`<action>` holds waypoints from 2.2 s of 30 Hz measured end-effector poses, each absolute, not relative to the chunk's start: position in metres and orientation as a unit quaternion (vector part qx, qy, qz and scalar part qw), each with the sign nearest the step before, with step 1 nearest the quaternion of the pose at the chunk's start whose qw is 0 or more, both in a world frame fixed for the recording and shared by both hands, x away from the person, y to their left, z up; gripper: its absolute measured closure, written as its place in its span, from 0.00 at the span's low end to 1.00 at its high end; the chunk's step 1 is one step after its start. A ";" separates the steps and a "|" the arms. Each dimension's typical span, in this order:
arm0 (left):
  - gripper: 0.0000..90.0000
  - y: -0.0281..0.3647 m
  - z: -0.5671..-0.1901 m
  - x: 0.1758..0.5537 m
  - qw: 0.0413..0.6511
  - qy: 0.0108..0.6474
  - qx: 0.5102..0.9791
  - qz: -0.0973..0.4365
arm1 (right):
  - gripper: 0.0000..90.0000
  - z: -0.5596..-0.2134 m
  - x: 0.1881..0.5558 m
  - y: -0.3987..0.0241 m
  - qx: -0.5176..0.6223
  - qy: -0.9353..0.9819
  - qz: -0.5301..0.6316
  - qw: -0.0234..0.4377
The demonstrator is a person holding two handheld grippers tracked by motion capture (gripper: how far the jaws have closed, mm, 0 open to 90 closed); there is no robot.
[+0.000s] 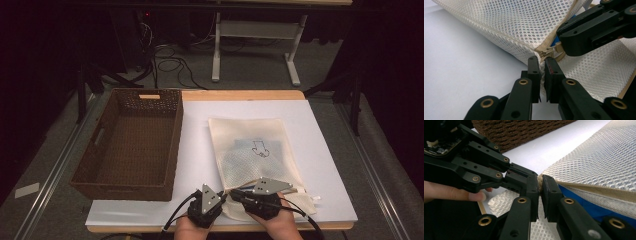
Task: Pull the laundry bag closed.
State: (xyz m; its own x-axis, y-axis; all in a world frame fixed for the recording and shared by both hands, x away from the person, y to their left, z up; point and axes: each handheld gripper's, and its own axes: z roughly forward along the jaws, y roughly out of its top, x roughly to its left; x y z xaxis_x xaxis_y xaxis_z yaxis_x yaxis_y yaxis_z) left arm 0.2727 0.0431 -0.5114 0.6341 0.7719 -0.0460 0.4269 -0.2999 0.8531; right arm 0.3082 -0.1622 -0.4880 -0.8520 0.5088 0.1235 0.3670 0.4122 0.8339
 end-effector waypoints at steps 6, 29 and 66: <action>0.93 0.043 -0.511 0.272 0.448 0.381 0.785 0.197 | 0.94 -0.489 0.311 -0.162 0.266 0.839 0.469 0.068; 0.74 0.052 -0.503 0.276 0.509 0.389 0.752 0.154 | 0.98 -0.479 0.307 -0.168 0.256 0.833 0.480 0.106; 0.95 0.058 -0.503 0.287 0.520 0.394 0.750 0.106 | 0.98 -0.481 0.306 -0.173 0.263 0.835 0.470 0.113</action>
State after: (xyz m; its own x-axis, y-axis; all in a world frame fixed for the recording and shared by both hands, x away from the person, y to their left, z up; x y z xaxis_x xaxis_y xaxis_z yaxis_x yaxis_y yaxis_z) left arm 0.2866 0.0575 -0.5029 0.6671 0.7014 -0.2510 0.4807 -0.1479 0.8643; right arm 0.3064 -0.1733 -0.4809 -0.8364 0.5449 0.0589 0.3330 0.4199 0.8443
